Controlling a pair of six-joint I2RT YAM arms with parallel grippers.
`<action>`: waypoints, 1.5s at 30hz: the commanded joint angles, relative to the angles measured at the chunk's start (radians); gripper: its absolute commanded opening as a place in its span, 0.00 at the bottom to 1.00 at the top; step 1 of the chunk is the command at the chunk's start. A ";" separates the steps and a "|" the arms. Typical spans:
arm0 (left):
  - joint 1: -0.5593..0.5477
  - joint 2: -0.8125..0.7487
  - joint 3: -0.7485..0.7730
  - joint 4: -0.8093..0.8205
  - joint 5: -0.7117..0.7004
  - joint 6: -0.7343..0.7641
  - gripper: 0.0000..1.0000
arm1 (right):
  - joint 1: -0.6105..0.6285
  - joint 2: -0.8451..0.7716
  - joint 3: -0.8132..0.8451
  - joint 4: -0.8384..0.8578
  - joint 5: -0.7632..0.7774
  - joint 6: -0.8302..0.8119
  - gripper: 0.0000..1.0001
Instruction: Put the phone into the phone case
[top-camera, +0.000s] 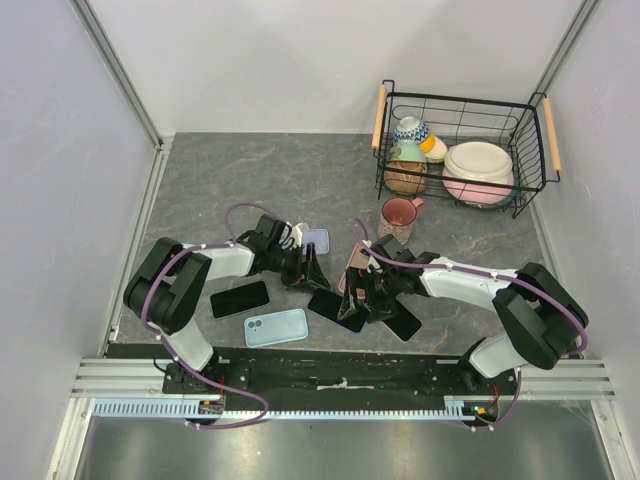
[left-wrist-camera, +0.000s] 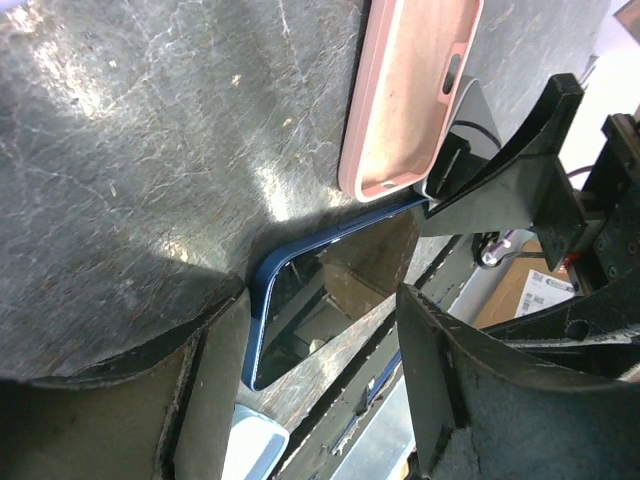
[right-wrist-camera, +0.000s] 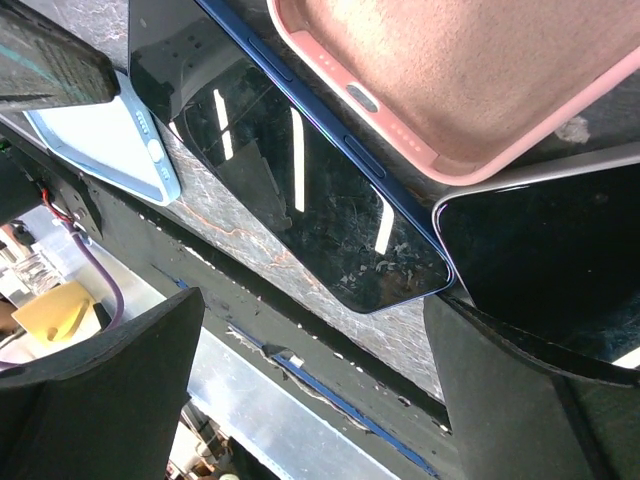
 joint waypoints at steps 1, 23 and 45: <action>-0.011 0.016 -0.071 0.218 0.114 -0.122 0.66 | -0.004 0.015 0.018 0.088 0.045 -0.006 0.98; -0.012 0.009 -0.143 0.396 0.180 -0.203 0.34 | -0.027 0.023 -0.022 0.211 0.022 0.031 0.98; 0.009 -0.282 0.078 -0.085 -0.113 0.038 0.02 | -0.035 -0.020 0.193 0.029 0.033 -0.061 0.98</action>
